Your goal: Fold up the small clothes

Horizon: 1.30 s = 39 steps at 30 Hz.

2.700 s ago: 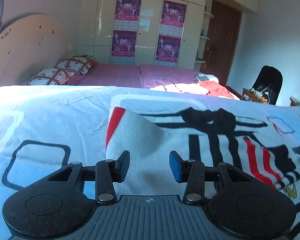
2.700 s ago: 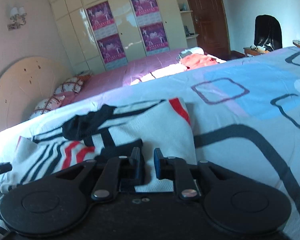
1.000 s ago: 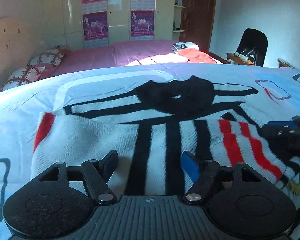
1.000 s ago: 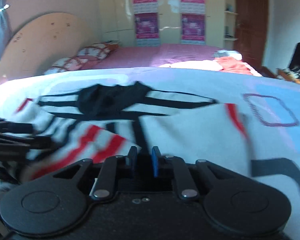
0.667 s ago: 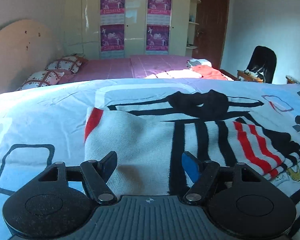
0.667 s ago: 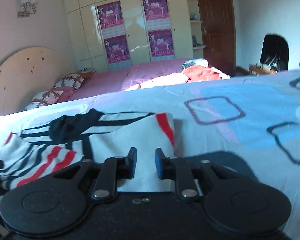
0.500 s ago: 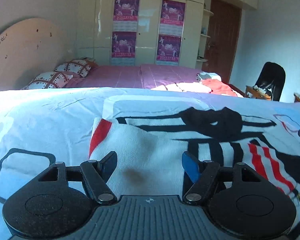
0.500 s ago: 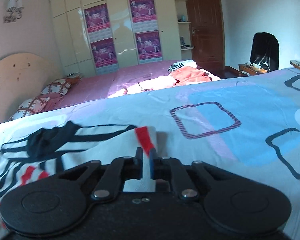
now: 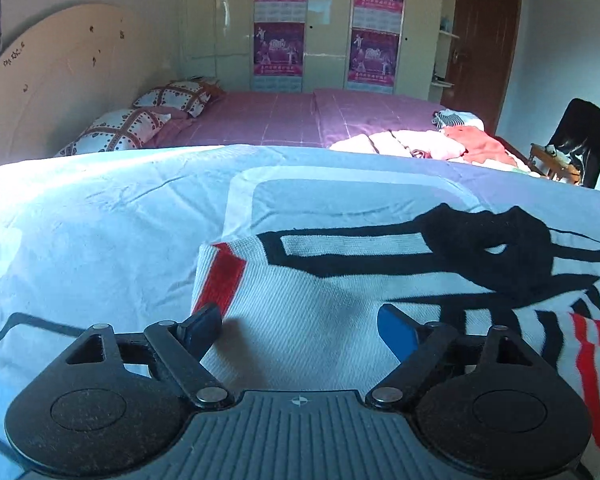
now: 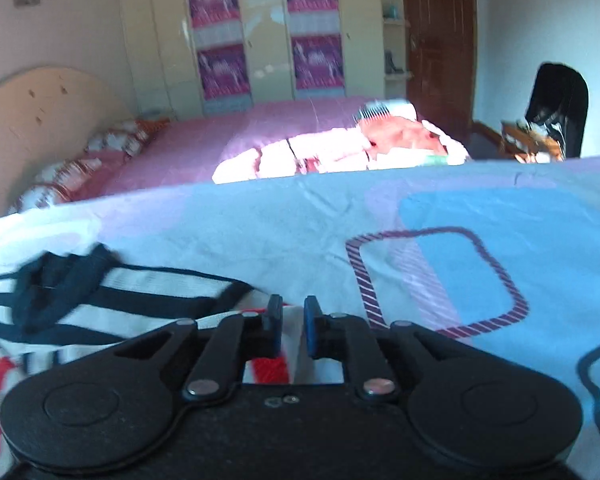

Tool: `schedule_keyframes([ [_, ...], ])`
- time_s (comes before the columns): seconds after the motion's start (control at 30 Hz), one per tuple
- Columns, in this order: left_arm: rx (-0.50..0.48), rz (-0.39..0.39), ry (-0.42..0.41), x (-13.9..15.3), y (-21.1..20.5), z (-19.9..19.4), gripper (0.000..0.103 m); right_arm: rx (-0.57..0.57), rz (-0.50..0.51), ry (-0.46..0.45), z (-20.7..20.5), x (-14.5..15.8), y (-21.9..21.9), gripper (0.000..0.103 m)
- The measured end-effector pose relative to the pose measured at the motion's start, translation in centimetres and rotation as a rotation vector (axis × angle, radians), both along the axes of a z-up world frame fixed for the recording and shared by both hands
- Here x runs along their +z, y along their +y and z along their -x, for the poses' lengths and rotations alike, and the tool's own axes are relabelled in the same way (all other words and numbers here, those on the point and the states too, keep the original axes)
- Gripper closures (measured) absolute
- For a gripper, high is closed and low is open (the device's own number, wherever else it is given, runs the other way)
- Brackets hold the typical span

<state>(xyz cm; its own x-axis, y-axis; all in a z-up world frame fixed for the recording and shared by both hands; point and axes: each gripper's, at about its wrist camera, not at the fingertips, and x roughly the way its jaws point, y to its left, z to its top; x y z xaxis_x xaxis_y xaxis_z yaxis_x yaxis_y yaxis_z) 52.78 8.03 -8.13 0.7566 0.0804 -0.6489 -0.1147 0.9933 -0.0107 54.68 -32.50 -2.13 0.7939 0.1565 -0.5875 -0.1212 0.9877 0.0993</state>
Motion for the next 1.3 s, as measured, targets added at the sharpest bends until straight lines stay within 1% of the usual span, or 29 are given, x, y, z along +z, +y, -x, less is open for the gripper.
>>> schedule_keyframes([
  [0.03, -0.02, 0.007, -0.032, 0.5, -0.1, 1.9, 0.018, 0.034, -0.004, -0.013, 1.8, 0.5, 0.2, 0.088],
  [0.1, -0.019, 0.019, -0.085, 1.0, 0.0, 5.7, 0.018, 0.119, -0.033, -0.027, 5.5, 1.3, 0.8, 0.087],
  [0.13, -0.027, 0.04, -0.083, 0.9, 0.0, 6.9, 0.018, 0.161, -0.035, -0.031, 7.3, 1.5, 1.4, 0.084],
  [0.17, -0.032, 0.038, -0.063, 0.5, -0.2, 8.0, 0.018, 0.191, -0.047, -0.025, 8.7, 1.5, 2.0, 0.081],
  [0.2, -0.034, 0.006, -0.033, 0.0, -0.5, 8.5, 0.025, 0.209, -0.07, -0.001, 9.8, 1.4, 2.5, 0.073],
  [0.23, -0.039, -0.02, -0.013, -0.5, -0.9, 9.0, 0.031, 0.215, -0.083, 0.03, 10.6, 1.1, 2.9, 0.067],
  [0.27, -0.036, -0.027, -0.019, -0.6, -1.1, 9.5, 0.032, 0.211, -0.092, 0.063, 11.3, 0.8, 3.2, 0.065],
  [0.3, -0.021, -0.018, -0.024, -0.2, -1.0, 9.8, 0.039, 0.193, -0.099, 0.089, 11.8, 0.5, 3.3, 0.065],
  [0.33, -0.001, 0.011, -0.033, 0.4, -0.6, 10.3, 0.044, 0.168, -0.129, 0.119, 12.3, 0.3, 3.1, 0.064],
  [0.4, 0.043, 0.043, -0.071, 1.3, 0.2, 11.2, 0.048, 0.155, -0.231, 0.149, 13.1, 0.3, 2.6, 0.064],
  [0.43, 0.067, 0.058, -0.077, 1.4, 0.7, 11.5, 0.048, 0.148, -0.264, 0.158, 13.2, 0.2, 2.4, 0.064],
  [0.47, 0.101, 0.084, -0.06, 1.1, 1.5, 11.8, 0.048, 0.135, -0.302, 0.173, 13.1, -0.2, 2.2, 0.064],
  [0.5, 0.134, 0.121, -0.053, 0.9, 2.2, 12.2, 0.048, 0.121, -0.342, 0.196, 12.8, -0.5, 2.1, 0.064],
  [0.57, 0.175, 0.245, -0.06, 0.6, 3.7, 13.4, 0.048, 0.106, -0.416, 0.218, 12.4, -0.8, 1.7, 0.065],
  [0.6, 0.189, 0.303, -0.062, 0.5, 4.3, 13.9, 0.048, 0.103, -0.446, 0.228, 12.3, -0.9, 1.6, 0.067],
  [0.63, 0.198, 0.352, -0.066, 0.3, 4.7, 14.4, 0.048, 0.096, -0.478, 0.24, 12.3, -1.0, 1.4, 0.068],
  [0.67, 0.206, 0.397, -0.067, 0.1, 5.0, 14.7, 0.048, 0.088, -0.5, 0.247, 12.4, -1.2, 1.2, 0.069],
  [0.73, 0.228, 0.525, -0.054, -0.8, 6.0, 14.8, 0.049, 0.075, -0.515, 0.253, 12.6, -1.4, 1.1, 0.072],
  [0.77, 0.243, 0.581, -0.049, -1.3, 6.3, 14.9, 0.051, 0.068, -0.528, 0.256, 12.6, -1.4, 0.9, 0.072],
  [0.8, 0.252, 0.64, -0.048, -1.8, 6.7, 14.8, 0.055, 0.063, -0.543, 0.261, 12.6, -1.5, 0.9, 0.072],
  [0.83, 0.267, 0.685, -0.043, -2.3, 7.0, 14.7, 0.057, 0.056, -0.563, 0.27, 12.6, -1.5, 0.8, 0.072],
  [0.97, 0.302, 0.824, -0.047, -4.3, 8.0, 14.1, 0.058, 0.038, -0.612, 0.3, 12.2, -2.0, 1.0, 0.073],
  [1.0, 0.308, 0.848, -0.054, -4.8, 8.3, 13.9, 0.064, 0.035, -0.622, 0.306, 11.9, -2.2, 1.2, 0.075],
  [1.03, 0.317, 0.86, -0.055, -5.1, 8.5, 13.6, 0.076, 0.031, -0.62, 0.306, 11.6, -2.5, 1.4, 0.08],
  [1.07, 0.325, 0.864, -0.051, -5.5, 8.7, 13.4, 0.084, 0.03, -0.612, 0.305, 11.4, -2.6, 1.6, 0.085],
  [1.1, 0.329, 0.871, -0.049, -5.7, 8.8, 13.3, 0.091, 0.029, -0.597, 0.297, 11.1, -2.5, 1.9, 0.097],
  [1.17, 0.317, 0.871, -0.074, -5.6, 8.8, 13.7, 0.093, 0.029, -0.571, 0.261, 11.3, -2.0, 2.2, 0.097],
  [1.23, 0.285, 0.825, -0.094, -5.0, 8.3, 14.0, 0.094, 0.054, -0.535, 0.177, 12.4, -0.4, 2.4, 0.098],
  [1.3, 0.274, 0.774, -0.072, -5.2, 8.0, 13.7, 0.094, 0.065, -0.426, 0.147, 13.1, 0.3, 3.2, 0.098],
])
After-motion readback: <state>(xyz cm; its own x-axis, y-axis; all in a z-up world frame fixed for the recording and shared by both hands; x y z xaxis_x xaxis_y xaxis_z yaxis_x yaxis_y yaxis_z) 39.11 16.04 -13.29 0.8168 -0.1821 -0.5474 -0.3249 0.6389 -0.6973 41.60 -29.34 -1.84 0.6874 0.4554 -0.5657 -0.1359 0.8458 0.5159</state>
